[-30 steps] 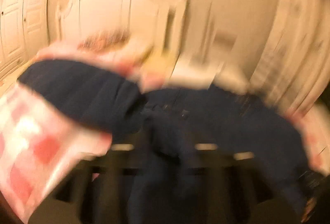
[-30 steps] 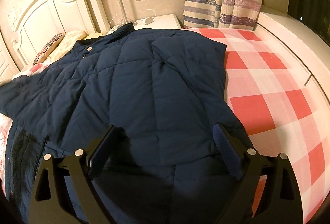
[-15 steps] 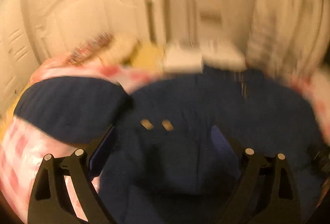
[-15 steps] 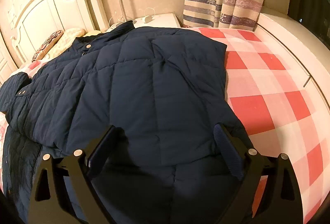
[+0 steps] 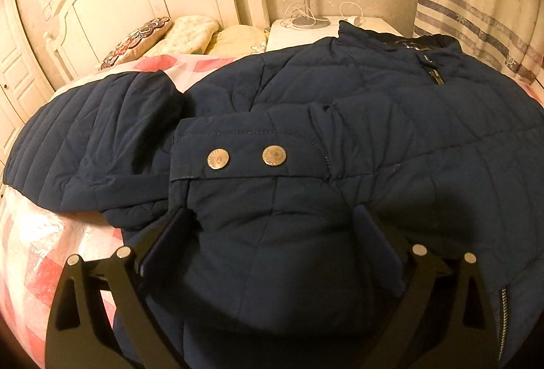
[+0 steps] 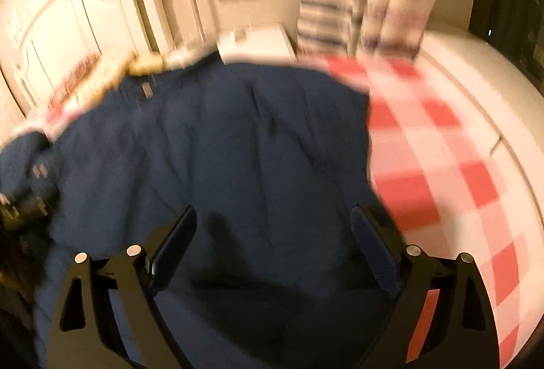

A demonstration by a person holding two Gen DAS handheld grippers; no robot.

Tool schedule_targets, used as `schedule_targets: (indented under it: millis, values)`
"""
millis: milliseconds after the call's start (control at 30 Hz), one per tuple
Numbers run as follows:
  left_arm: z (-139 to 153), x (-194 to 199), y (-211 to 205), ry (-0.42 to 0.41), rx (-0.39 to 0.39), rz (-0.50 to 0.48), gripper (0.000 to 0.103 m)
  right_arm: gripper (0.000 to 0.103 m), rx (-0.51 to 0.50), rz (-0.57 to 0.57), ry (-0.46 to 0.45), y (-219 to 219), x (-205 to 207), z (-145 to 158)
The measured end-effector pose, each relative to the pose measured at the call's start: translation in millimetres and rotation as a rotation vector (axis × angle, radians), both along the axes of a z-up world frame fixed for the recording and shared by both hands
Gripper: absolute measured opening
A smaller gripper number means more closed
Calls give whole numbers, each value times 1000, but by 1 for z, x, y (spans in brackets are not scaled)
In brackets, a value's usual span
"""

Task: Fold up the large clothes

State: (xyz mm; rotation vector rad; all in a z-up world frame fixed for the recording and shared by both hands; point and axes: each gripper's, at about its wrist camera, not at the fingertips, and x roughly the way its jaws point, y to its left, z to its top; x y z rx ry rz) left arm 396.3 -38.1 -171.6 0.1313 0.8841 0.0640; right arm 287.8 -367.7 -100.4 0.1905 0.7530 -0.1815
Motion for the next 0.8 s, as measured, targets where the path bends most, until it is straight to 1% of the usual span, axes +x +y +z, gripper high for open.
schedule_targets:
  millis: [33,100,133,167,200,267,300,367,433,467,500,533,567,600,667,700,733,767,800]
  values:
    - [0,-1,1,0,-2,0,98,88,-37,10,-29,6,10,11]
    - [-2,-8,0,-1,-4,0,98,88,-91,35,-26,15,29,19]
    - [-2,-8,1,0,-5,0,98,88,-130,59,3,22,48,16]
    - [-2,-7,0,-1,-5,0,98,88,-140,69,31,23,60,12]
    - [-2,-8,1,-1,-5,0,98,88,-133,82,79,24,78,0]
    - [-2,-8,1,-2,-7,0,99,88,-122,97,162,22,99,-24]
    - [-2,-8,1,-2,-8,-2,99,91,-118,103,216,17,108,-42]
    - [-2,-6,0,-1,-8,-1,99,92,-51,89,197,9,104,-47]
    - [-2,-6,0,-1,-9,-1,99,91,-18,43,232,7,98,-38]
    - [-3,-6,0,0,-10,-1,99,92,-1,26,215,9,91,-30]
    - [-3,-6,0,-1,-9,-1,100,92,35,44,158,14,77,-18]
    - [-3,-6,-1,-1,-10,-1,100,92,51,73,124,23,67,-12]
    - [-3,-7,-1,-2,-9,-1,100,93,50,105,105,32,56,-8]
    - [-3,-7,-1,-2,-10,-1,100,93,35,125,107,41,51,-9]
    - [-3,-7,-1,-1,-13,-2,100,94,-27,195,171,62,40,-28]
    - [-4,-7,-1,-2,-12,-2,100,96,-87,217,205,71,38,-41]
    - [-4,-7,-1,-2,-11,-2,100,97,-128,225,189,76,32,-46]
    - [-4,-7,-1,-3,-11,-2,100,97,-123,219,179,75,32,-46]
    - [-4,-7,-1,-4,-13,-2,101,97,-104,205,192,73,31,-44]
